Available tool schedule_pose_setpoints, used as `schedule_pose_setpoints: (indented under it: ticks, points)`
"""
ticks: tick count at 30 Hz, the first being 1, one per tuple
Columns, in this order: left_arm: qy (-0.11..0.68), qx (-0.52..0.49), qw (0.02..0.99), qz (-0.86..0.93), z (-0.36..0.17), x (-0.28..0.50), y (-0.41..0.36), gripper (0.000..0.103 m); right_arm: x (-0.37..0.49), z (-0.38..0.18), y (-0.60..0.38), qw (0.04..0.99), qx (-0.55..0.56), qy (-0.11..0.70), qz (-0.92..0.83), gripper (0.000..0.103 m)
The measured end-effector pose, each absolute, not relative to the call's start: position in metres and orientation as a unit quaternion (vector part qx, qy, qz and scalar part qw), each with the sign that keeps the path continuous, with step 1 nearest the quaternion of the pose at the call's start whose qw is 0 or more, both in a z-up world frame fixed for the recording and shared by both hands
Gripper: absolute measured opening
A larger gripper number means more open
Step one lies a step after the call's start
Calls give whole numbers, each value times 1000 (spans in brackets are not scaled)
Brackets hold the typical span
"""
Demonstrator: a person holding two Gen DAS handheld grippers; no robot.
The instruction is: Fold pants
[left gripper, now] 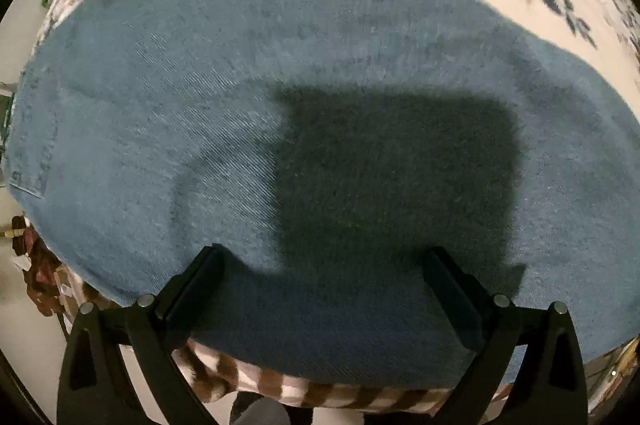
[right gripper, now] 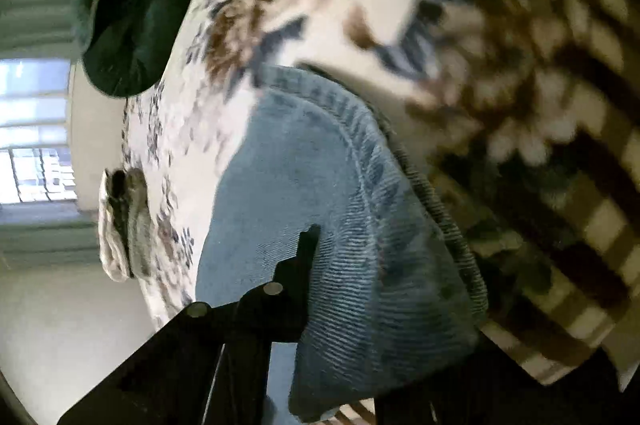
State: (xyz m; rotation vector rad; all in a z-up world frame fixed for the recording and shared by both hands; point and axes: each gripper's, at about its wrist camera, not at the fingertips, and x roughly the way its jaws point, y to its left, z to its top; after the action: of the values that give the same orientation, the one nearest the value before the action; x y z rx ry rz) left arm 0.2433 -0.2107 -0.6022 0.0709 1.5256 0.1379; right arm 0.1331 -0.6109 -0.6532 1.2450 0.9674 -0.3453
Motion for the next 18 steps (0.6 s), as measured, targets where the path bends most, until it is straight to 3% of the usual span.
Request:
schedule_pose_setpoints:
  ticks: [9,18]
  points:
    - [629,20,773,83,-536,239,-178,103,157,-543,-554,788,400,438,-164,6]
    - [606,5,787,114,-483,208,-76,103,205,-473,-435,823,305,458,-141,6]
